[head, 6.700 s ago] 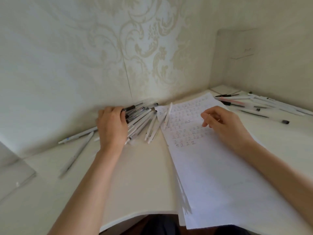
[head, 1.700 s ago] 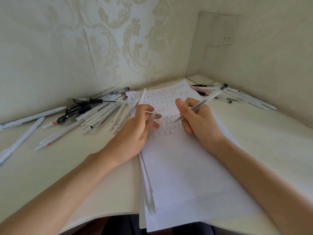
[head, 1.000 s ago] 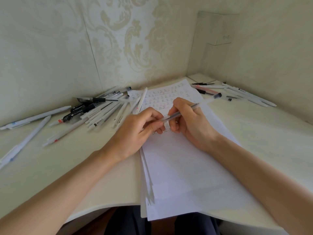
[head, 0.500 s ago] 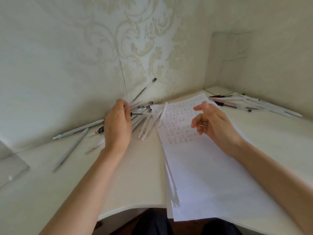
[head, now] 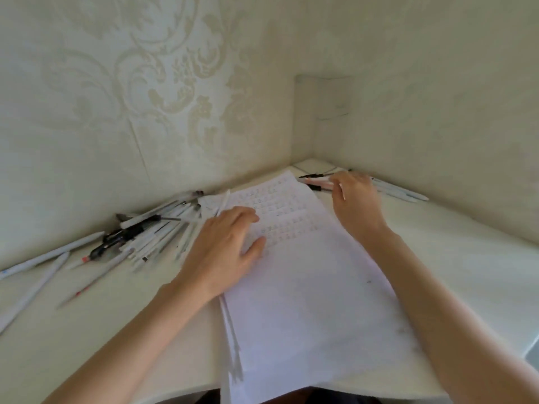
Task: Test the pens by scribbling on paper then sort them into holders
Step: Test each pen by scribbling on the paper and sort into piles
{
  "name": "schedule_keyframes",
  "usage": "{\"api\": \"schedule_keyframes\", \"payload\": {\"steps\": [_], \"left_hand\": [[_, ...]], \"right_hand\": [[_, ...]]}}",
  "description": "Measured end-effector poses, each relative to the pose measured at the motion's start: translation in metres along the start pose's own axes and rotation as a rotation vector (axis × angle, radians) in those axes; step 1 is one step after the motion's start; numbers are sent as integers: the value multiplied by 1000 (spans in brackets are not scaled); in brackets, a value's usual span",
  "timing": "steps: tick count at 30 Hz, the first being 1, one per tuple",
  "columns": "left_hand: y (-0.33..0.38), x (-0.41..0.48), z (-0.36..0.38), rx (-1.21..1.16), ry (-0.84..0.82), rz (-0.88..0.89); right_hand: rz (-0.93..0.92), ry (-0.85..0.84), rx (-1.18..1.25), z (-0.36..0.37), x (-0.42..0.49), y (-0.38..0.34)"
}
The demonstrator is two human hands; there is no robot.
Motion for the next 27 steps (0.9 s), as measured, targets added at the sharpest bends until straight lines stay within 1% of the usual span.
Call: {"api": "schedule_keyframes", "payload": {"steps": [1,3,4,6,8,13,17,22,27], "left_hand": [[6,1,10,-31,-92,10],[6,-1,26,-89,-257,-31],[3,-2,30,-116,-281,-40],[-1,-3,30,-165,-265,-49],[0,-4,28,-170,-254,-44],[3,-6,29,-171,-235,-27],[3,-6,29,-174,-237,-24],[1,-4,30,-179,-238,-32],[1,-5,30,-204,-238,-34]], "right_hand": [[42,-5,-51,-2,3,15],[127,-89,-109,1,4,37],[165,-153,-132,6,3,44],[227,-261,-178,17,0,50],[263,-294,-236,21,-1,52],[324,-257,-290,15,0,56],[360,-310,-308,19,4,59],[348,-293,-258,20,15,66],[294,-279,-230,21,17,67]]}}
Point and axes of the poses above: each hand's wrist, its own x-axis towards the middle knuckle, its own z-axis out of the palm, y = z × x, the point moved 4 cm from there along x, towards the middle knuckle, and after that the axes turned 5 degrees about x, right-handed, at the moved point
